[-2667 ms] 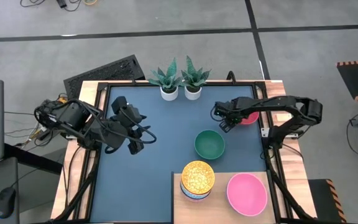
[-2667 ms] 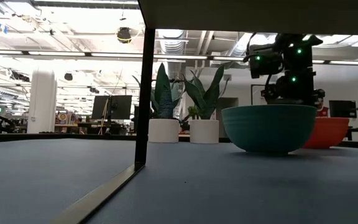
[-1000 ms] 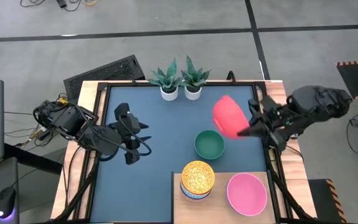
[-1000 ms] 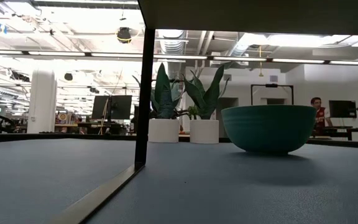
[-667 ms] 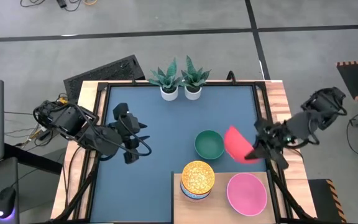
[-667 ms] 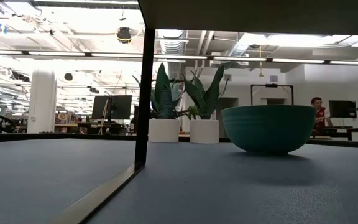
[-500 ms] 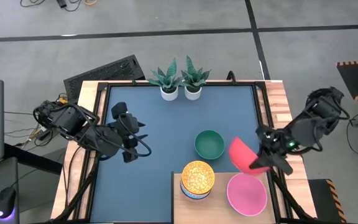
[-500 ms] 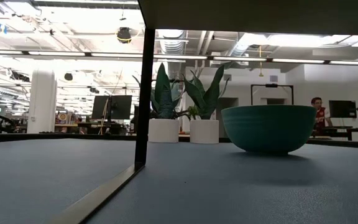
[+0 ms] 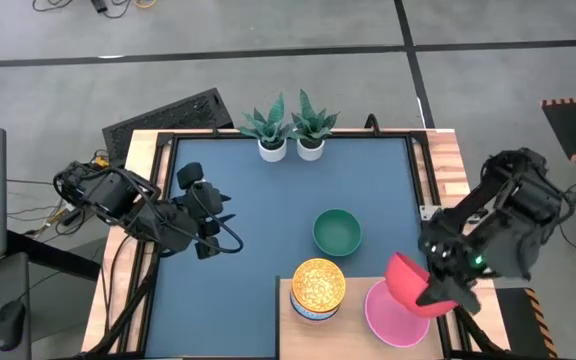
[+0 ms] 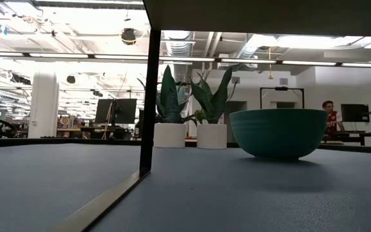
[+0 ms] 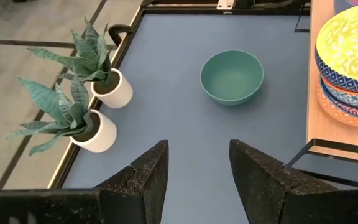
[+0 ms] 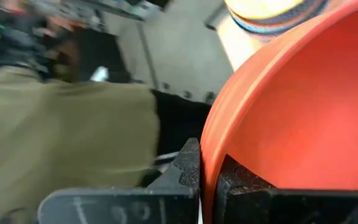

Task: Place and stack bowls onto a shelf
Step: Stack the orange bowl on top of the pink bowl on the shelf

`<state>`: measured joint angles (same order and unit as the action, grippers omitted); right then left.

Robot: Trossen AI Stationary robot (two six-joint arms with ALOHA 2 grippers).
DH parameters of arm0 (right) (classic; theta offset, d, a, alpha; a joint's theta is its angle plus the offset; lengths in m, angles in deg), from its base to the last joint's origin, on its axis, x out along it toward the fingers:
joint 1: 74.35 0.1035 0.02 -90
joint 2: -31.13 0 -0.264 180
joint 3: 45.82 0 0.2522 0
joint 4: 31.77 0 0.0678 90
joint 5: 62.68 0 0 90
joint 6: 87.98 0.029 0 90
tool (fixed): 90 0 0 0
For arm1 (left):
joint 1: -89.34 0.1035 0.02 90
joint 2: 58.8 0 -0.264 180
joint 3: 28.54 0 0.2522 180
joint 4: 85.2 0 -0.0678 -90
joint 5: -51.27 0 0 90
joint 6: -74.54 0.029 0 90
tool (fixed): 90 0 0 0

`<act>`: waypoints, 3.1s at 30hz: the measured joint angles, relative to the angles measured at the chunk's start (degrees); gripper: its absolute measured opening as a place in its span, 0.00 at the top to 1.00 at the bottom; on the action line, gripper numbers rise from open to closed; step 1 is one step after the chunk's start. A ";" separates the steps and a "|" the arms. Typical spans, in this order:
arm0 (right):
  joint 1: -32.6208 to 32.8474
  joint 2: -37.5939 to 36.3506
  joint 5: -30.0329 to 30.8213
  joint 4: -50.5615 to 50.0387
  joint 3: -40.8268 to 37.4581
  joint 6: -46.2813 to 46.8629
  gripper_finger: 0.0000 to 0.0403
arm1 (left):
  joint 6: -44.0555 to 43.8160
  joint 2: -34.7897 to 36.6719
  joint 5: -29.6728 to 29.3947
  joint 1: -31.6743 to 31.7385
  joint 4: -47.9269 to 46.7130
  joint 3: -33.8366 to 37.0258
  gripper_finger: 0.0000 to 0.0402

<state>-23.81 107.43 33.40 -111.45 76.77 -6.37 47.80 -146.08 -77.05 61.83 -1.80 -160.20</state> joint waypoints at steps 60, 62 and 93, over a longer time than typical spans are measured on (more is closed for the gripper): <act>3.00 22.43 -1.66 -19.64 14.05 -7.07 0.94 | -0.35 -0.04 -4.57 0.00 -1.74 0.00 0.61; 2.99 22.43 -1.66 -19.86 14.05 -7.09 0.94 | -0.40 -0.04 -4.57 0.00 -1.74 0.00 0.61; 2.17 22.39 -1.52 -20.40 14.05 -4.92 0.86 | -0.90 -0.04 -4.57 0.00 -1.74 0.00 0.61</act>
<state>-21.64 129.82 31.87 -131.85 90.83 -11.29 46.90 -146.13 -81.62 61.83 -3.53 -160.20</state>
